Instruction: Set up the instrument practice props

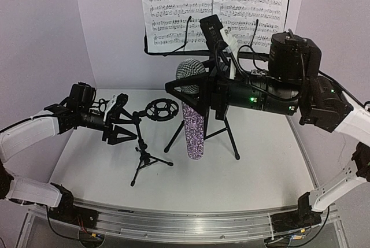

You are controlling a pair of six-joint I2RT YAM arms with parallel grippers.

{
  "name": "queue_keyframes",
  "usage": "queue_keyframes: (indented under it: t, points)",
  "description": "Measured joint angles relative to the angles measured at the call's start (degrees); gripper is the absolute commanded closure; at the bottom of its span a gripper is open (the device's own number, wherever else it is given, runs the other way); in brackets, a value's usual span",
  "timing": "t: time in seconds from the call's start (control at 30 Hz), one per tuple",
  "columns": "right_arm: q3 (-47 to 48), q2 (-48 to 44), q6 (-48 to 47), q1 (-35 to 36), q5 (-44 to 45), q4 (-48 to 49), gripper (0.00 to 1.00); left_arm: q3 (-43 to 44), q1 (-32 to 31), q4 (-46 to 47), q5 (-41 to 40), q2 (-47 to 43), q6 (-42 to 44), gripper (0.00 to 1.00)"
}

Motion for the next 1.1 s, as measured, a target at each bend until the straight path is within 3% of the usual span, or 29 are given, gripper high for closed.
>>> queue_keyframes:
  t: [0.23,0.37,0.53,0.7,0.87,1.1]
  points:
    - [1.5,0.3,-4.1,0.0,1.0,-1.1,1.00,-1.1,-0.1,8.1,0.7,4.3,-2.8,0.72]
    - [3.5,1.0,-5.9,0.0,1.5,-1.3,1.00,-1.2,-0.1,9.1,1.6,4.7,-1.9,0.99]
    - [7.8,4.3,-7.6,0.0,2.1,-1.9,1.00,-1.1,0.1,8.2,2.7,4.7,-0.2,1.00]
    - [19.5,13.7,-10.4,0.0,3.1,-1.8,1.00,0.3,4.4,1.9,6.2,4.6,4.5,1.00]
    - [33.3,25.3,-14.9,0.0,2.7,-0.6,1.00,3.2,14.2,-9.4,8.2,4.6,14.3,1.00]
    - [44.2,37.5,-16.9,-2.0,1.3,4.9,1.00,5.1,18.3,-22.9,11.3,4.7,29.4,1.00]
